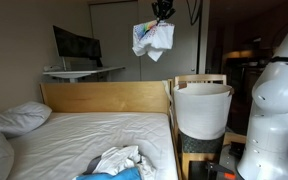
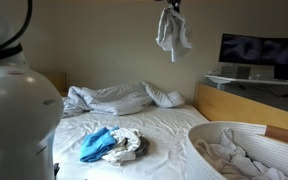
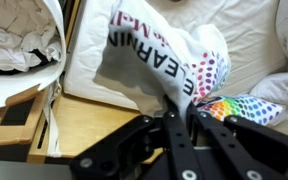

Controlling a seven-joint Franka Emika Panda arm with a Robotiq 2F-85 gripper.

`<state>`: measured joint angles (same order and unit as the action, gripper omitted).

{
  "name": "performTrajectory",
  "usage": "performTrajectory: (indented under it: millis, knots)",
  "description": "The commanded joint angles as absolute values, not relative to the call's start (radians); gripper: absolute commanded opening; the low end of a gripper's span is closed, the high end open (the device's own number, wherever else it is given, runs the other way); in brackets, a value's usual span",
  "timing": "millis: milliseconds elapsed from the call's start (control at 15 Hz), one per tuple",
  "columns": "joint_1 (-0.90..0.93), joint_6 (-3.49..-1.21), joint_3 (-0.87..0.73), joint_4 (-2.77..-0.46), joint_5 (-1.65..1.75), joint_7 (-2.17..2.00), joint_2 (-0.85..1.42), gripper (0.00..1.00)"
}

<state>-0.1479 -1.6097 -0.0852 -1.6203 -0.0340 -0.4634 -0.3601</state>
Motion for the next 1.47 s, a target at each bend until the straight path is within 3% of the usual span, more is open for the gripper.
performTrajectory:
  millis: [0, 333, 400, 467, 733, 1133, 1400]
  knots:
    - [-0.101, -1.543, 0.025, -1.716, -0.066, -0.536, -0.490, 0.09]
    - [-0.027, -1.533, 0.221, -1.849, -0.088, -0.665, -0.643, 0.07]
    - [-0.009, -1.535, 0.261, -1.870, -0.098, -0.697, -0.667, 0.35]
    - [0.005, -1.546, 0.303, -1.892, -0.114, -0.744, -0.693, 0.36]
    - [0.015, -1.639, 0.407, -1.895, -0.123, -0.900, -0.730, 0.60]
    - [-0.017, -1.788, 0.368, -1.894, -0.071, -0.931, -0.717, 0.98]
    - [-0.065, -1.788, 0.252, -1.895, -0.021, -0.868, -0.679, 1.00]
